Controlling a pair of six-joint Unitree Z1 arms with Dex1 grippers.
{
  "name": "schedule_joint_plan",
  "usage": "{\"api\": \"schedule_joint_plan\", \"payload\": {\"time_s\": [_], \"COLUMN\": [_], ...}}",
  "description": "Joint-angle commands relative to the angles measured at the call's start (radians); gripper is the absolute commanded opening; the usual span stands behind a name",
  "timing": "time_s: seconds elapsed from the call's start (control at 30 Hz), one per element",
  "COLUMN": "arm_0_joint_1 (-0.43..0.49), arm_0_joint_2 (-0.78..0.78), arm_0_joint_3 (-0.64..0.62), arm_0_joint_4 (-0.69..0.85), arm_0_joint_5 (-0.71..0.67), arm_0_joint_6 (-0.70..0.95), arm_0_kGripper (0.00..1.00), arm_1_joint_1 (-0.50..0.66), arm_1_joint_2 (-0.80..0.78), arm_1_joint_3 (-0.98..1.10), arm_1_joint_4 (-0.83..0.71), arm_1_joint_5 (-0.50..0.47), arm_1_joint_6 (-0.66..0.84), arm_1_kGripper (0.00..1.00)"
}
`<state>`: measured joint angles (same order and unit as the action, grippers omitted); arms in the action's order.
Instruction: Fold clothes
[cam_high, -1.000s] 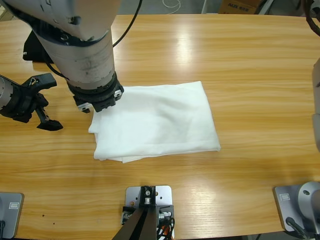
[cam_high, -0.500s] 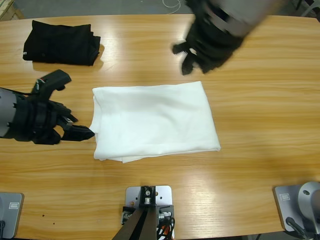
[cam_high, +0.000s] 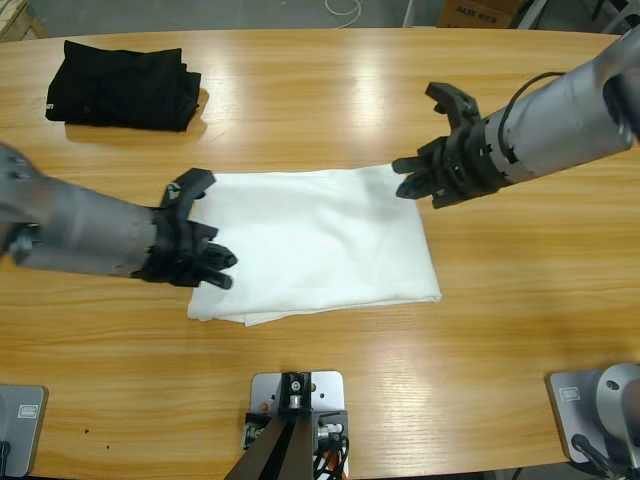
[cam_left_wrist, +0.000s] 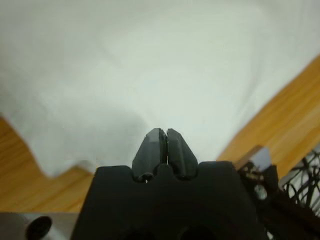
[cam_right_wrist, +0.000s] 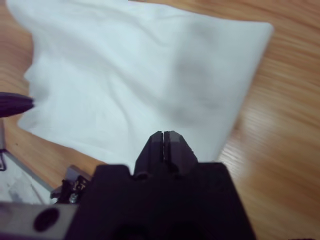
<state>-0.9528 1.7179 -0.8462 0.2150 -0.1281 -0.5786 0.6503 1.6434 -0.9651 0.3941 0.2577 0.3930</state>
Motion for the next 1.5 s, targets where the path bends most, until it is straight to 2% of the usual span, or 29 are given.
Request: {"api": "schedule_joint_plan", "payload": {"time_s": [0.03, 0.33, 0.6, 0.77, 0.87, 0.97, 1.03, 1.27, 1.37, 1.5], "arm_0_joint_1": [-0.05, -0.072, -0.097, -0.103, -0.102, -0.079, -0.054, 0.043, 0.075, 0.105], "arm_0_joint_2": [0.097, 0.104, 0.094, 0.029, -0.081, -0.221, -0.215, 0.094, 0.18, 0.22], "arm_0_joint_3": [0.021, 0.039, 0.145, 0.202, 0.214, 0.122, 0.04, -0.232, -0.276, -0.241], "arm_0_joint_4": [-0.043, -0.044, -0.045, -0.044, -0.034, 0.021, 0.044, 0.021, 0.016, 0.017], "arm_0_joint_5": [0.001, -0.004, -0.015, -0.012, -0.004, 0.051, 0.081, 0.096, 0.092, 0.104], "arm_0_joint_6": [-0.061, -0.092, -0.139, -0.151, -0.153, -0.15, -0.15, -0.156, -0.158, -0.165], "arm_0_kGripper": [0.0, 0.0, 0.0, 0.0, 0.0, 0.0, 0.0, 0.0, 0.0, 0.0], "arm_1_joint_1": [-0.071, -0.095, -0.166, -0.175, -0.175, -0.173, -0.173, -0.135, -0.124, -0.124], "arm_1_joint_2": [0.165, 0.324, 0.373, 0.387, 0.38, 0.354, 0.35, 0.307, 0.286, 0.277], "arm_1_joint_3": [0.04, 0.015, 0.006, 0.003, 0.003, 0.009, 0.016, 0.021, 0.029, 0.037], "arm_1_joint_4": [-0.148, -0.2, -0.221, -0.221, -0.219, -0.209, -0.209, -0.167, -0.155, -0.15], "arm_1_joint_5": [0.055, 0.043, 0.019, 0.02, 0.02, 0.019, 0.019, 0.018, 0.011, 0.01], "arm_1_joint_6": [-0.021, -0.046, -0.063, -0.069, -0.069, -0.069, -0.07, -0.065, -0.063, -0.063], "arm_1_kGripper": [0.0, 0.0, 0.0, 0.0, 0.0, 0.0, 0.0, 0.0, 0.0, 0.0]}}
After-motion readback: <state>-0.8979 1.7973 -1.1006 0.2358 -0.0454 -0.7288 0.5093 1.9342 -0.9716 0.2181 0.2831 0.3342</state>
